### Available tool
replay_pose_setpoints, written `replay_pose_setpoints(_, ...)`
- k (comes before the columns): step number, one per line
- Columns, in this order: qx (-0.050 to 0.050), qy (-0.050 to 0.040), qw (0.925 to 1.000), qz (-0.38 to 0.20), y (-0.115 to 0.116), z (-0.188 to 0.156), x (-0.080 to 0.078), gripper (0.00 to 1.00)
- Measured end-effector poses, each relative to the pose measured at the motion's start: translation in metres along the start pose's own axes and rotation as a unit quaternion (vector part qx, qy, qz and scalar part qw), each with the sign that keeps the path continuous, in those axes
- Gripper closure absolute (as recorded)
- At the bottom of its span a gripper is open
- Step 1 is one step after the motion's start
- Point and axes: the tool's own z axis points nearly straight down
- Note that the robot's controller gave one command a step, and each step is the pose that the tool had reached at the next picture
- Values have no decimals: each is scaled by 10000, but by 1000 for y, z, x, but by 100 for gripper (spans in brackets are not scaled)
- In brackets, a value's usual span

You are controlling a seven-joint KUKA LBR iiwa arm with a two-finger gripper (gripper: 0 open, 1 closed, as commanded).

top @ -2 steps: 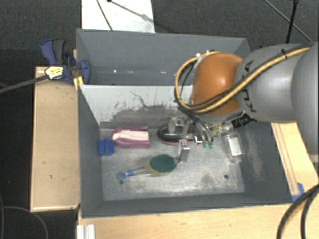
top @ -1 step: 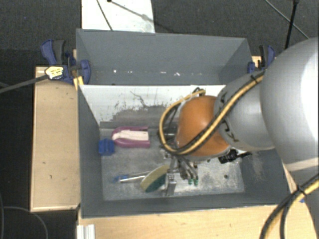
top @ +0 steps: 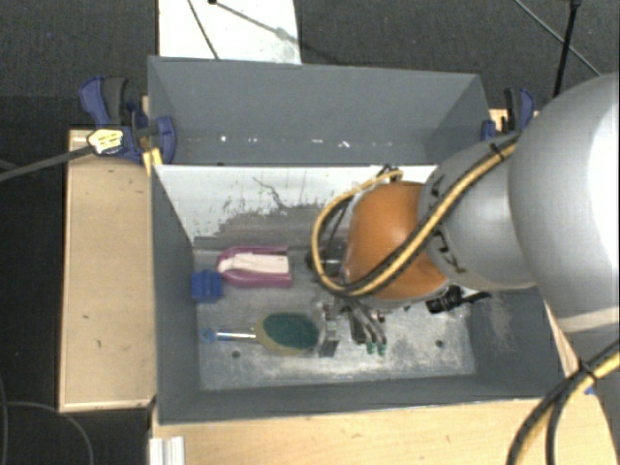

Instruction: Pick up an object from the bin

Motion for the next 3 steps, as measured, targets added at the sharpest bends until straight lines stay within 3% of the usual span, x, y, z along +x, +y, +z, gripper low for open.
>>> replay_pose_setpoints(1, 136, 28, 9997, 224, 42, -14, -19, 100)
replay_pose_setpoints(2, 0, -31, 10000, 87, 42, -77, -3, 100)
replay_pose_setpoints(3, 4, -5, 10000, 84, 43, -74, -2, 0)
